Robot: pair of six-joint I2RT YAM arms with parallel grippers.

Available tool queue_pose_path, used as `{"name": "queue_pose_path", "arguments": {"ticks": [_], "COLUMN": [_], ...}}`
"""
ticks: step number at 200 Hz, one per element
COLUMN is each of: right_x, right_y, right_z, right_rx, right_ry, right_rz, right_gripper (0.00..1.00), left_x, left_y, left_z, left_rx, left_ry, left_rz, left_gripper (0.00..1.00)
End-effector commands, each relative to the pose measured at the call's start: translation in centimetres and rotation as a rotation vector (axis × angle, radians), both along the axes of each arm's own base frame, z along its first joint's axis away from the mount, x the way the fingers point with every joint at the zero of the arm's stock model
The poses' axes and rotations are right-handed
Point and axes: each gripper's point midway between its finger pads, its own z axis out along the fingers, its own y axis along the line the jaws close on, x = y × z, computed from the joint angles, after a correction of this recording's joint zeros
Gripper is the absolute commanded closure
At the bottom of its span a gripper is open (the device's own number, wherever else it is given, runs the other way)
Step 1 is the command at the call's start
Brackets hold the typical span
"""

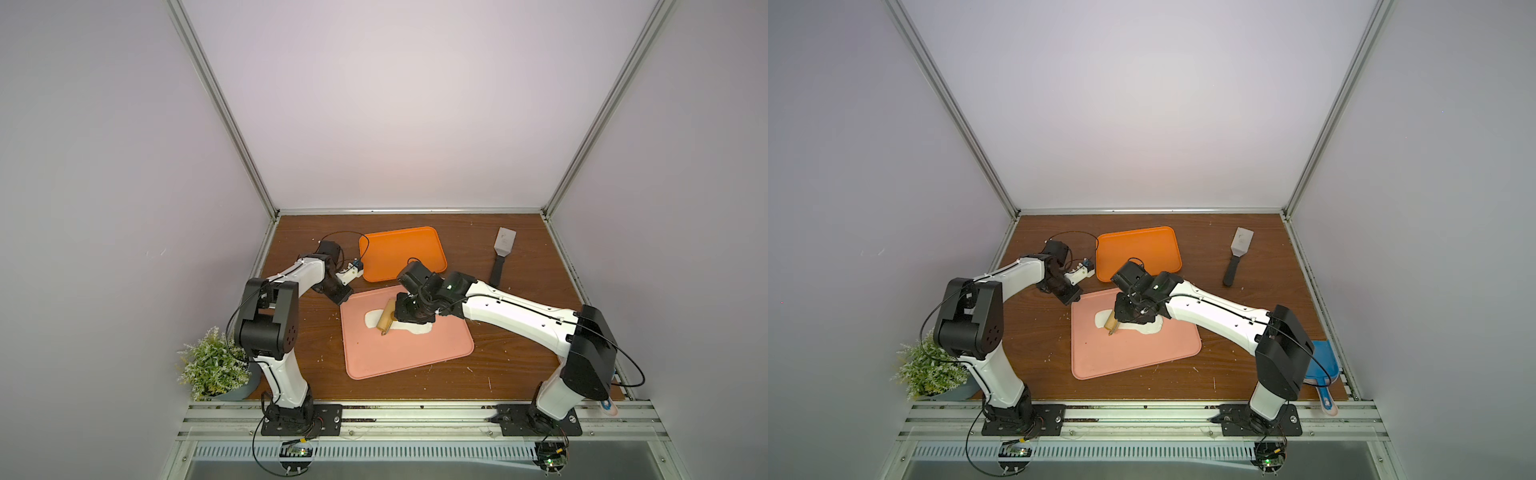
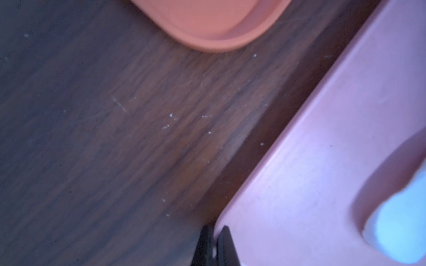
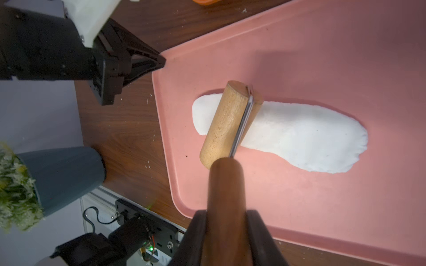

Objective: Roll out the dumpling wrappers from the dough
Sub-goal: Flatten out the dough on the work surface.

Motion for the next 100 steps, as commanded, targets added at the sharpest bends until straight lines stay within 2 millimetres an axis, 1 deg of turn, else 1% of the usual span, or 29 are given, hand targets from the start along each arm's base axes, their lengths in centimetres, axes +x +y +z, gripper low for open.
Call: {"name": "queue_pose_path", "arguments": {"ticks": [1, 16, 37, 62, 82, 100], "right_x": [1.7, 2.0, 1.7, 0.9, 0.6, 0.5], "right_y": [-1.3, -2.6, -5.2, -7.9, -8.9, -9.0], "right_z": [4.8, 5.5, 6.0, 5.2, 5.2, 5.3], "right_rx": [0.102, 0.105, 0.136, 0.180, 0.215, 0.224], "right_ry": [-0.076, -0.098, -0.108, -0.072, -0.057, -0.046], "right_rz": [-0.235, -0.303, -0.420, -0.559, -0.615, -0.635], "right_gripper": [1.00, 1.00, 1.00, 1.00, 1.00, 1.00], "left_x": [-3.2, -3.3, -3.2, -3.2, -3.2, -3.2], "left_y": [0.7, 0.7, 0.7, 0.7, 0.7, 0.7], "left_z": [-6.5, -6.5, -6.5, -6.5, -6.5, -6.5], "left_rx": [0.050, 0.052, 0.051, 0.051, 0.051, 0.050], "left_ry": [0.158, 0.158, 0.156, 0.156, 0.157, 0.156], "left_rz": [0.015, 0.015, 0.014, 0.015, 0.016, 0.016], "left_gripper": [1.00, 1.00, 1.00, 1.00, 1.00, 1.00]}}
